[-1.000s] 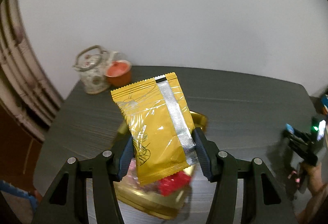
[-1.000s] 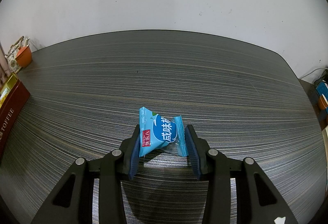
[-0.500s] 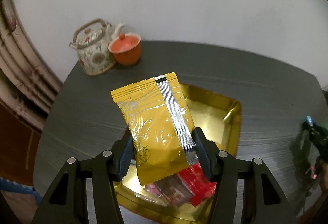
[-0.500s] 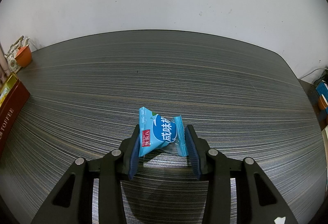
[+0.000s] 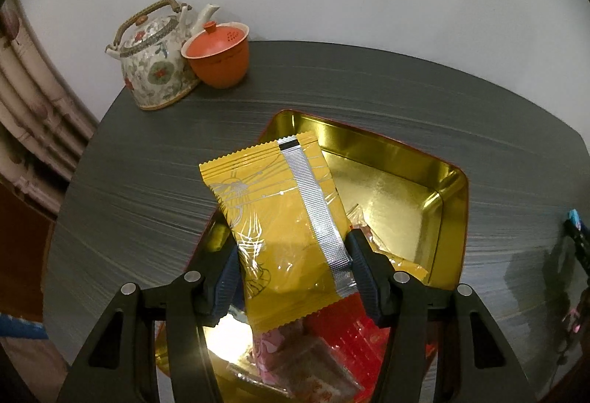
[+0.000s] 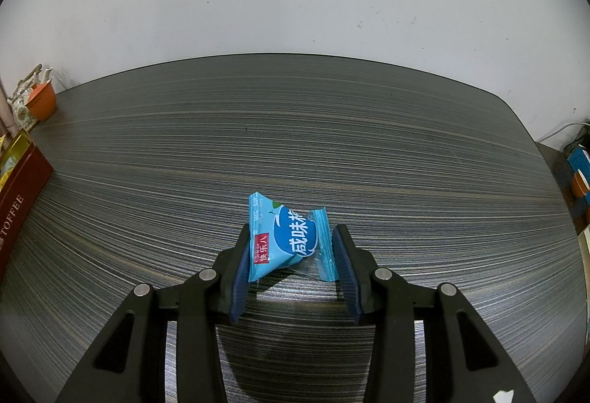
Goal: Organize snacks
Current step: 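Carry the yellow bag into the gold tin and open the left tool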
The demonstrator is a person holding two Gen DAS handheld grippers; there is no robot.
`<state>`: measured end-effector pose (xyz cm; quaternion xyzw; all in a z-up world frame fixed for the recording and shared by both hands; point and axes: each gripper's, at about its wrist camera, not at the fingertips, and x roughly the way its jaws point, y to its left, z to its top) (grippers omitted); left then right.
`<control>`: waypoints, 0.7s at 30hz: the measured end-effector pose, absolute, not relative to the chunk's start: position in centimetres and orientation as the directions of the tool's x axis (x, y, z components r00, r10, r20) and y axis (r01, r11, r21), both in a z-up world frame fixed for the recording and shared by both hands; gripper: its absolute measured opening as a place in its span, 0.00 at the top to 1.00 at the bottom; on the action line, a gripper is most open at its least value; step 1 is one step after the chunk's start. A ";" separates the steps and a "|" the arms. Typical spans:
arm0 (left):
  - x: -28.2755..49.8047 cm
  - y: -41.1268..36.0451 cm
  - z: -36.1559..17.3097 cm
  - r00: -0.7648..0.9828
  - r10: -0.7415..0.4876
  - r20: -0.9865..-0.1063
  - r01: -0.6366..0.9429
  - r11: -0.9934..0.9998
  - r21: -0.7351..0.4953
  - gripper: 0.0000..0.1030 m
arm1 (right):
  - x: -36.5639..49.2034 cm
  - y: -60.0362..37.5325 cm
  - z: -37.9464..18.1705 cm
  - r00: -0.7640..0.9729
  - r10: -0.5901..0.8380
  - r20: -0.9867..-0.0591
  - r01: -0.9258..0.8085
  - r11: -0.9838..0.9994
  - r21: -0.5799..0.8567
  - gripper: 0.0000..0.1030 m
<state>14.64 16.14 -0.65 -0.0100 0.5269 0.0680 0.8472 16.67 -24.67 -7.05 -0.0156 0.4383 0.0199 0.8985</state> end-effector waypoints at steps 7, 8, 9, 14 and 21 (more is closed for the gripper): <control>14.6 15.9 -0.7 0.440 0.101 -0.892 -0.110 0.992 0.059 0.43 | 16.6 -24.7 -7.1 0.615 0.022 -0.788 -0.049 0.999 -0.011 0.62; 14.6 15.8 -0.7 0.438 0.103 -0.893 -0.110 0.992 0.061 0.43 | 16.7 -24.6 -7.1 0.615 0.022 -0.788 -0.049 0.999 -0.011 0.62; 14.6 15.8 -0.6 0.439 0.102 -0.893 -0.109 0.992 0.060 0.43 | 16.6 -24.7 -7.1 0.615 0.021 -0.788 -0.049 0.999 -0.011 0.62; 14.3 15.4 -0.1 0.451 0.128 -0.884 -0.098 0.991 0.094 0.36 | 16.6 -24.7 -7.1 0.615 0.021 -0.788 -0.049 0.999 -0.012 0.62; 12.8 14.6 1.4 0.495 0.165 -0.853 -0.069 0.986 0.151 0.31 | 16.6 -24.7 -7.1 0.615 0.020 -0.788 -0.049 0.999 -0.012 0.62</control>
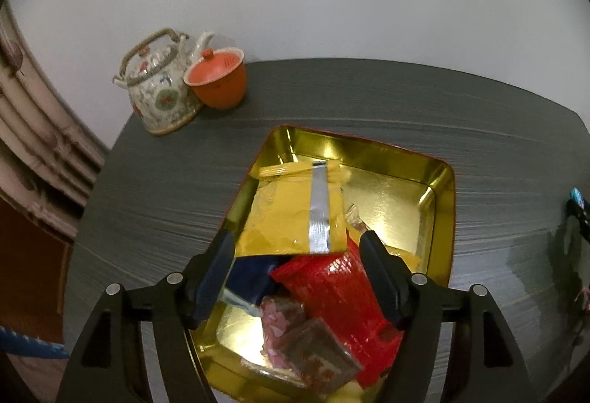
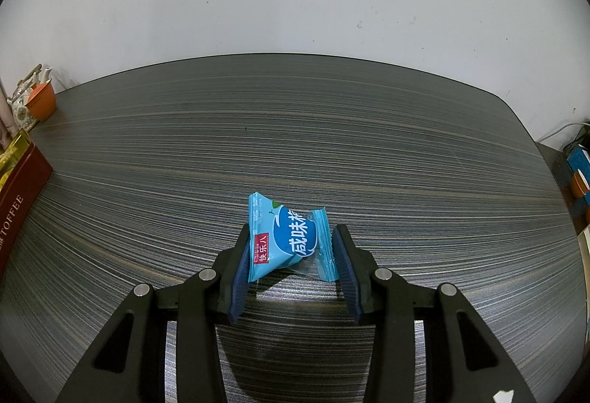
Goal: Organize snacks
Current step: 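Carry the yellow bag into the gold tin and open the left tool, then carry the blue candy into the gold tin and open the right tool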
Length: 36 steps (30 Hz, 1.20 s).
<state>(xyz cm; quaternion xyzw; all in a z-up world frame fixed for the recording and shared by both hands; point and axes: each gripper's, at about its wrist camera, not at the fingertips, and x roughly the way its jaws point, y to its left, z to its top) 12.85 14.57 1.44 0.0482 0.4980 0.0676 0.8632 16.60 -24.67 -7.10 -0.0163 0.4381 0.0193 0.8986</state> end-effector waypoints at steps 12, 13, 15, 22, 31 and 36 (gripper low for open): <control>7.2 14.3 4.7 0.587 0.210 -0.782 -0.101 0.977 0.187 0.26 | 16.6 -24.6 -7.1 0.615 0.020 -0.788 -0.049 0.999 -0.013 0.62; 6.8 14.4 5.0 0.591 0.211 -0.779 -0.109 0.977 0.182 0.26 | 16.7 -24.6 -7.1 0.616 0.019 -0.788 -0.049 0.999 -0.014 0.62; 5.8 14.7 5.3 0.597 0.213 -0.774 -0.126 0.977 0.172 0.26 | 16.8 -24.6 -7.1 0.615 0.019 -0.788 -0.049 0.999 -0.014 0.62; 3.5 16.1 5.0 0.576 0.247 -0.779 -0.176 0.968 0.178 0.23 | 16.8 -24.6 -7.1 0.616 0.018 -0.788 -0.048 0.999 -0.015 0.62; 1.1 17.9 3.6 0.561 0.276 -0.781 -0.223 0.958 0.179 0.22 | 16.9 -24.2 -6.9 0.612 0.011 -0.791 -0.036 0.999 -0.014 0.62; 0.3 19.1 2.7 0.554 0.286 -0.782 -0.256 0.952 0.167 0.22 | 17.0 -23.8 -6.7 0.599 -0.013 -0.800 -0.020 0.999 -0.031 0.67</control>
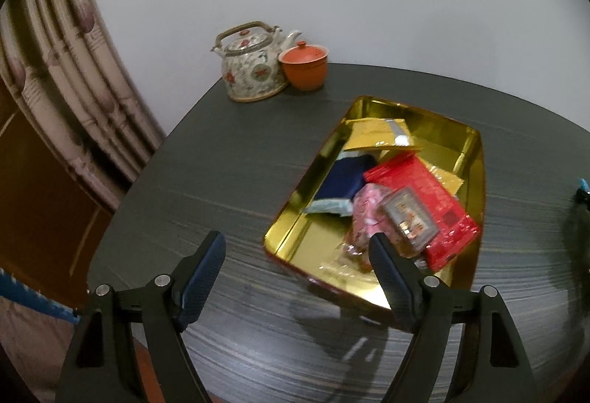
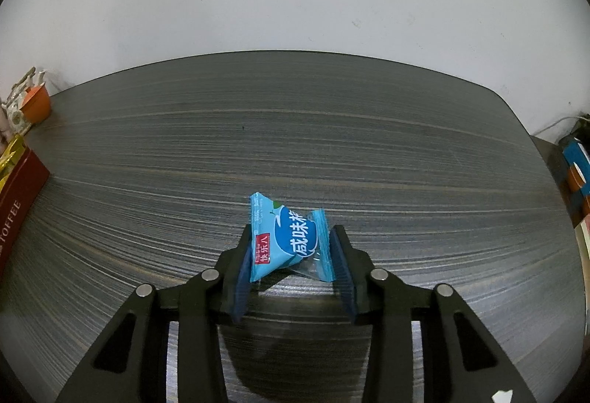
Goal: Organize snacks
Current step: 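Carry the blue candy into the gold tin and open the right tool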
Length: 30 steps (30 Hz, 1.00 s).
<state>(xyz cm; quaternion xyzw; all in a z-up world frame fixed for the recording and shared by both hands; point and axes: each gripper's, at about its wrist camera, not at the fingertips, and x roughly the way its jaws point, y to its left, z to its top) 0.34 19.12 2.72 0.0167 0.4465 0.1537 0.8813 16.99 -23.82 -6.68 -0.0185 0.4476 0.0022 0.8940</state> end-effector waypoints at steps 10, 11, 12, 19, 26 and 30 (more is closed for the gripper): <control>-0.3 21.1 1.9 0.557 0.271 -0.785 -0.293 0.948 0.120 0.22 | 16.0 -22.3 -5.5 0.596 -0.024 -0.803 -0.032 0.998 -0.053 0.76; -0.4 21.1 1.9 0.557 0.270 -0.785 -0.294 0.949 0.117 0.22 | 15.7 -22.3 -5.3 0.600 -0.022 -0.800 -0.032 0.998 -0.052 0.76; -0.4 21.2 1.9 0.558 0.263 -0.787 -0.293 0.950 0.109 0.22 | 15.4 -22.4 -5.1 0.600 -0.012 -0.800 -0.036 0.999 -0.041 0.76; -0.4 20.5 2.4 0.564 0.256 -0.785 -0.263 0.957 0.123 0.22 | 14.0 -22.6 -4.4 0.598 0.004 -0.801 -0.053 0.998 -0.035 0.77; -0.5 21.0 2.2 0.550 0.253 -0.796 -0.291 0.951 0.101 0.22 | 13.1 -19.5 -3.3 0.597 0.087 -0.798 -0.149 0.989 -0.004 0.77; -0.4 21.6 1.9 0.531 0.257 -0.807 -0.316 0.944 0.093 0.22 | 12.4 -15.8 -1.9 0.601 0.177 -0.779 -0.244 0.969 0.033 0.77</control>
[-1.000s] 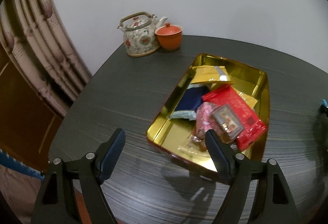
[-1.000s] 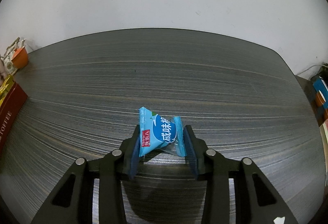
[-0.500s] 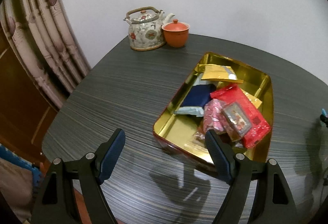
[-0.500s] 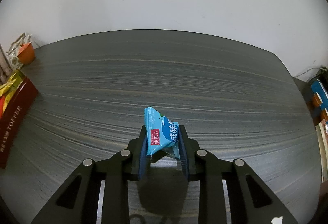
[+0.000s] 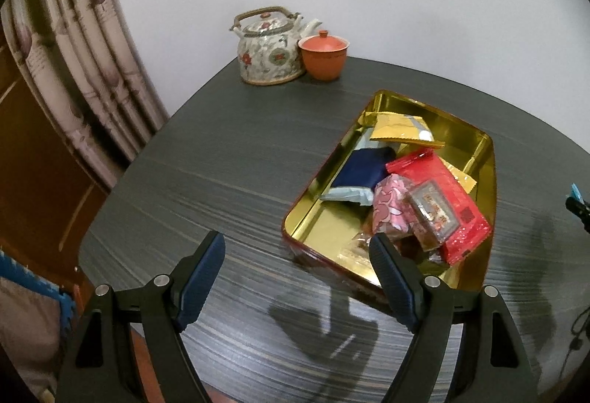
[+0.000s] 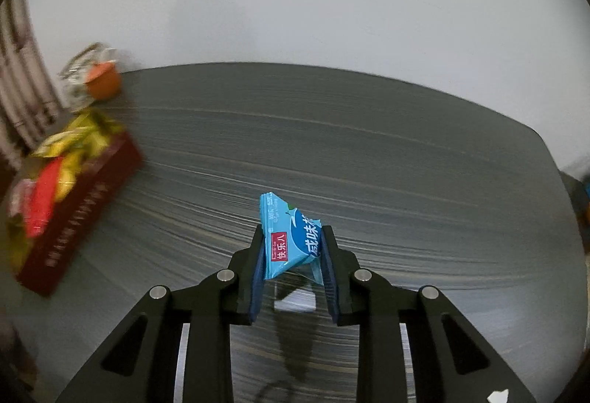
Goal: Organize snacks
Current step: 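Carry the blue candy into the gold tin and open the right tool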
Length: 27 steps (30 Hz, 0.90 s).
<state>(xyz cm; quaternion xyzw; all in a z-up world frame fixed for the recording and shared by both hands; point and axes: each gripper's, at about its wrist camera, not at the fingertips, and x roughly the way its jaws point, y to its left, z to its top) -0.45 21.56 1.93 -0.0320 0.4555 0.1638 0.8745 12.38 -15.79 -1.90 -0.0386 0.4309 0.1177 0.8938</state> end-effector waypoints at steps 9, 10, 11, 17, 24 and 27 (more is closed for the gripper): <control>-0.7 22.3 1.8 0.518 0.275 -0.810 -0.340 0.935 0.100 0.21 | 10.7 -7.2 2.0 0.578 0.346 -0.739 -0.424 0.901 0.090 0.76; -0.6 22.3 1.7 0.516 0.271 -0.812 -0.339 0.936 0.097 0.21 | 10.7 -6.6 2.3 0.576 0.357 -0.735 -0.435 0.895 0.093 0.76; -0.7 22.3 1.7 0.516 0.267 -0.814 -0.340 0.936 0.092 0.21 | 10.7 -5.7 2.6 0.572 0.370 -0.732 -0.447 0.889 0.099 0.76; -0.7 22.6 1.6 0.513 0.271 -0.815 -0.349 0.933 0.091 0.21 | 12.1 -1.2 3.4 0.554 0.395 -0.733 -0.486 0.868 0.101 0.76; -0.7 22.9 1.5 0.512 0.273 -0.815 -0.359 0.929 0.086 0.21 | 14.9 3.0 2.4 0.528 0.386 -0.757 -0.489 0.866 0.100 0.76; -0.6 23.1 1.4 0.507 0.271 -0.818 -0.366 0.927 0.080 0.21 | 15.8 4.3 1.9 0.522 0.378 -0.765 -0.488 0.867 0.095 0.76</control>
